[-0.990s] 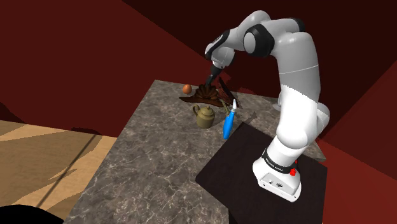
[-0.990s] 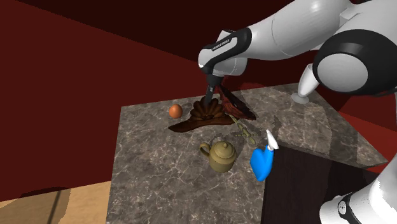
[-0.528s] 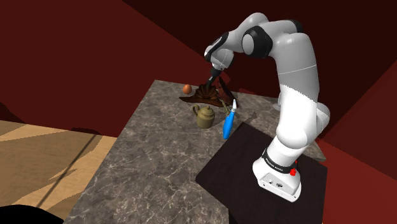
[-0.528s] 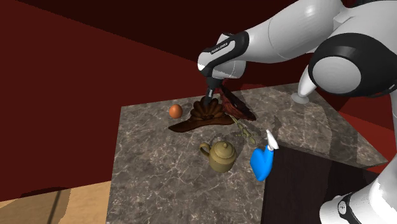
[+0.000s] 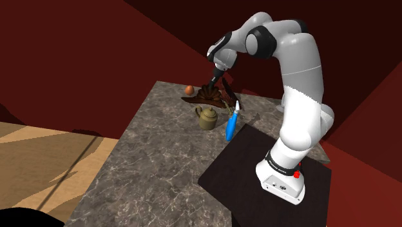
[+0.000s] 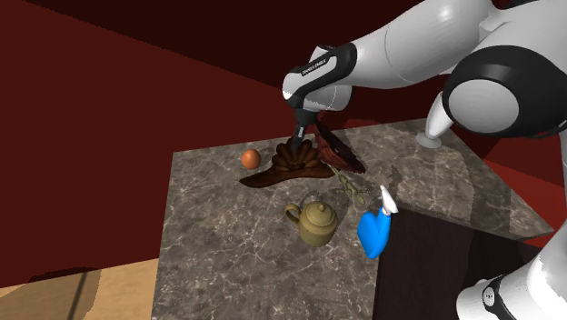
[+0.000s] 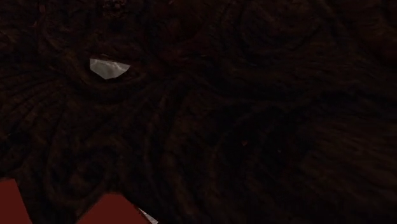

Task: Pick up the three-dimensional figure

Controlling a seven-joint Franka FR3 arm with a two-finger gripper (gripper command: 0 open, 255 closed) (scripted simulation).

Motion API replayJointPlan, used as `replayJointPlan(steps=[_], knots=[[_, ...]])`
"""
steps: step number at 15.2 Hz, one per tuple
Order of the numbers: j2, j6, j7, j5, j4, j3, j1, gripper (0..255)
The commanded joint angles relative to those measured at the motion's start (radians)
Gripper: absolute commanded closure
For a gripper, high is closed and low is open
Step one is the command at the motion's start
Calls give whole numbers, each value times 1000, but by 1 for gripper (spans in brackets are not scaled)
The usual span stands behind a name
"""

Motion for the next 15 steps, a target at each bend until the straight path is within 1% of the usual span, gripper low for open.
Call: replayJointPlan(steps=[1,13,15], knots=[[-18,-14,10,-11,-1,-8,6,255],[-117,-113,76,-84,11,-54,35,255],[-118,-114,77,-85,12,-54,35,255]])
